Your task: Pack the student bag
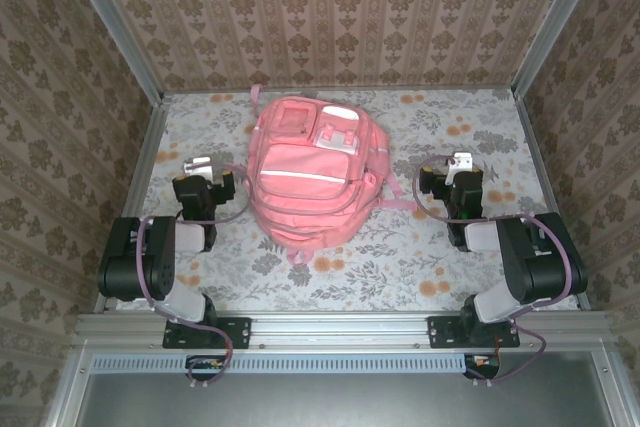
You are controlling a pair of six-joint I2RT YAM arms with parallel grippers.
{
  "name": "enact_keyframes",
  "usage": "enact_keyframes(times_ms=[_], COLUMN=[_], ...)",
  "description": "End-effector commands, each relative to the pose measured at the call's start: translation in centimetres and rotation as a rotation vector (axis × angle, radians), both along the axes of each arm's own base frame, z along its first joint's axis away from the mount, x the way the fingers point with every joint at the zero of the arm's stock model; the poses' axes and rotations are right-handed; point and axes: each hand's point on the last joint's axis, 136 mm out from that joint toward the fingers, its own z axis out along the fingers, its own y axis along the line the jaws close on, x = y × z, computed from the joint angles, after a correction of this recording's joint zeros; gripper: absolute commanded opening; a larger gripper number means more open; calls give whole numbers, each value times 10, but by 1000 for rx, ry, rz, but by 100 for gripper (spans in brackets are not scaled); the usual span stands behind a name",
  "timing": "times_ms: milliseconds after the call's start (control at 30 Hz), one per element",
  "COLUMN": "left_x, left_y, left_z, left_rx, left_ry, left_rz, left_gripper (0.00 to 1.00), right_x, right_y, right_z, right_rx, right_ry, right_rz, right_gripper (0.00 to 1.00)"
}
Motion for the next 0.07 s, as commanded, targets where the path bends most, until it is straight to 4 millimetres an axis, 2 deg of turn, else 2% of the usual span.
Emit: enact_keyframes(times_ms=[0,33], left_x=[5,5], left_y=[1,2], left_z=[6,6], left_rx=[19,18], left_ry=[-12,-11], left_rz=[1,2], left_gripper=[100,100], right_x=[6,5], right_y=[0,1], right_z=[4,5], right_rx=[13,13], right_ry=[-13,-18], right_rz=[3,6], right_gripper=[100,100])
